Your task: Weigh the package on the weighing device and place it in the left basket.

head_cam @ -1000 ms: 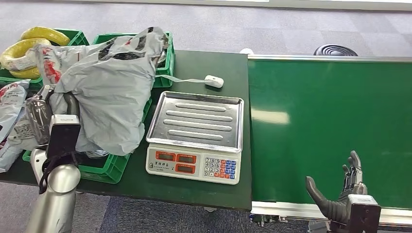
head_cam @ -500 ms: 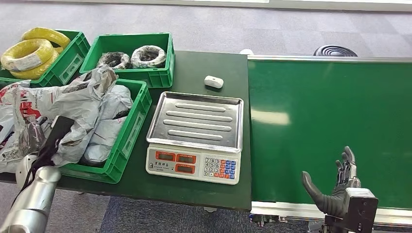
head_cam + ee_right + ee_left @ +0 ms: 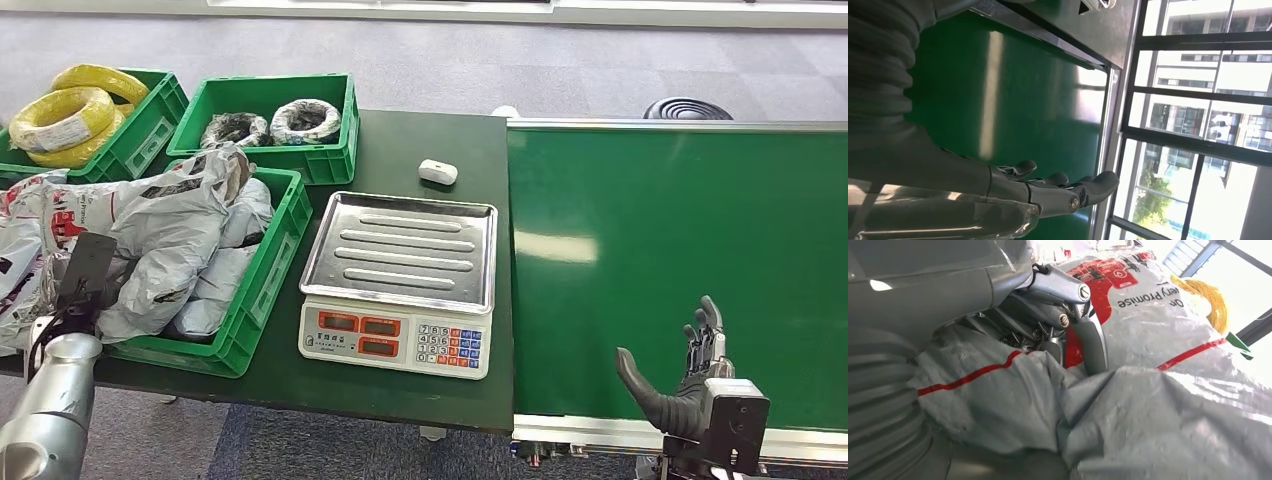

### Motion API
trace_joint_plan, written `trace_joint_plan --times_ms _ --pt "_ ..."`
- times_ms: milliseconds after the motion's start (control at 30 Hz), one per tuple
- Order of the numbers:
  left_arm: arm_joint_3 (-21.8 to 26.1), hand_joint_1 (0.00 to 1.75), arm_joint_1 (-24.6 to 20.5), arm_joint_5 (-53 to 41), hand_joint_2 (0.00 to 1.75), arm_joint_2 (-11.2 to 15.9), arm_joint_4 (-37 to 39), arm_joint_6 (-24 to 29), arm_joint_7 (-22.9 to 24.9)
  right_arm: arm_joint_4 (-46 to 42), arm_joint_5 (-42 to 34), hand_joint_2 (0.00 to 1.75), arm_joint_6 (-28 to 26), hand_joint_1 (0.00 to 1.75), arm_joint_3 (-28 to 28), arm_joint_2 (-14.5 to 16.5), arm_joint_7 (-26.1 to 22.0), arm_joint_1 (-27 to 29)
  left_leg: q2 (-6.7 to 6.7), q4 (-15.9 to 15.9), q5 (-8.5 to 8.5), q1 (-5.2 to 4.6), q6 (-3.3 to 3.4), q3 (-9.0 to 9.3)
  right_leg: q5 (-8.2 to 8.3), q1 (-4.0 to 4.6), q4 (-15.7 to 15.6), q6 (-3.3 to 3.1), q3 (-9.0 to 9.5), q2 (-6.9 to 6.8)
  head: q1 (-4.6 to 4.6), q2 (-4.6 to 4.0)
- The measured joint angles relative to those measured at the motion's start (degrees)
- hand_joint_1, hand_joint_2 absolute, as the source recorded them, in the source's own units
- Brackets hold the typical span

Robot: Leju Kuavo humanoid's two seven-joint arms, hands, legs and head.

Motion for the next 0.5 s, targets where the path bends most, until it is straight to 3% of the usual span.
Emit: trace_joint_plan --times_ms 100,200,367,500 --pt "1.3 0.0 1.5 5.5 1.75 -0.3 -2.1 1.2 -3.8 0.3 -0.2 1.75 -0.3 0.0 0.0 0.0 0.0 -0.1 0.11 0.0 -0.01 0.0 -0.01 -0.07 0.0 0.0 0.0 0.0 -0.13 0.08 -0.01 0.0" --pt "2.3 0.0 5.5 14.2 1.75 -1.1 -8.8 2.9 -8.3 0.6 -0.4 1.75 -0.5 0.0 0.0 0.0 -0.1 -0.1 0.3 0.0 -0.01 0.0 -0.01 -0.23 0.01 0.0 0.0 -0.01 -0.38 0.26 0.01 0.0" --pt "2.5 0.0 15.3 24.4 1.75 -3.4 -29.3 5.5 -18.2 1.0 -0.6 1.75 -0.4 0.0 0.0 0.0 -0.5 0.0 0.48 0.0 -0.06 -0.02 -0.01 -0.54 0.02 -0.04 0.0 0.01 -0.72 0.37 0.02 0.0" --pt "-0.3 0.0 24.2 24.5 1.75 -5.5 -46.6 7.5 -21.2 1.1 -0.6 1.75 0.6 0.0 -0.6 0.3 -0.9 0.8 0.5 0.0 -0.18 -0.04 0.02 -0.69 0.0 -0.07 -0.1 0.03 -0.85 0.41 0.02 0.0"
